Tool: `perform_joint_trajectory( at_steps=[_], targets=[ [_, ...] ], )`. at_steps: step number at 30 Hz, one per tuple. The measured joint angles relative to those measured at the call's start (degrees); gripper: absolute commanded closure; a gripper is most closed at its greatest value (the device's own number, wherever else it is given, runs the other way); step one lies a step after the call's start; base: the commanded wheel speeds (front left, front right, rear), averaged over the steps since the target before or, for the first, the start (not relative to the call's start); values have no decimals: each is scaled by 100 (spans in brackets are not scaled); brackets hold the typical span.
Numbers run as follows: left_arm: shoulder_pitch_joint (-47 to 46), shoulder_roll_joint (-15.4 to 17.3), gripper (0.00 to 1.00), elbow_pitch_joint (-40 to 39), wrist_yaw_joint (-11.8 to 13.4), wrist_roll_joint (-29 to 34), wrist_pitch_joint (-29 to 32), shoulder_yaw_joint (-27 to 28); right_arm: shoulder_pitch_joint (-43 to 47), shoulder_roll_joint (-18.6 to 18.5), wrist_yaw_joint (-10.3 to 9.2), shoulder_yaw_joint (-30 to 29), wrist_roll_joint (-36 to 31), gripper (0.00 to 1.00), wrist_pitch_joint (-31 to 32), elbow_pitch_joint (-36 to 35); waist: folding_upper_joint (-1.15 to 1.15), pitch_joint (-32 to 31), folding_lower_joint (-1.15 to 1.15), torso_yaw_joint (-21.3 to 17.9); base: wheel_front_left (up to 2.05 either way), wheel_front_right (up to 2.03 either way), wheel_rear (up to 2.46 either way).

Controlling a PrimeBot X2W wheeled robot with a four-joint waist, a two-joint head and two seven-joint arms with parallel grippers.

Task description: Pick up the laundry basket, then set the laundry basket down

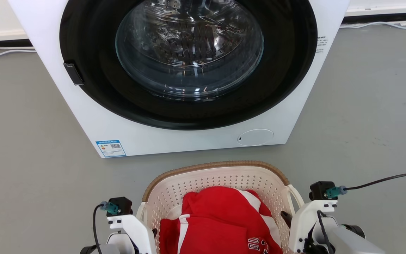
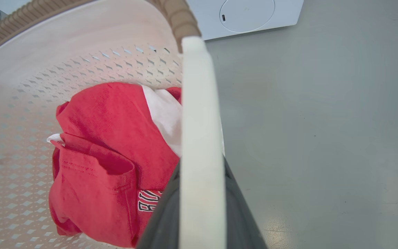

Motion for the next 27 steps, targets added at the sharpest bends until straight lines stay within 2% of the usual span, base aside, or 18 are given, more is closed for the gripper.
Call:
perform_joint_trajectory(
  at_steps=[27],
  targets=[
    [10, 46, 100, 56, 24, -490, -130, -502, -4, -10, -1, 425, 393, 100, -114, 19, 0, -38, 0, -41, 0, 0, 0]
  ],
)
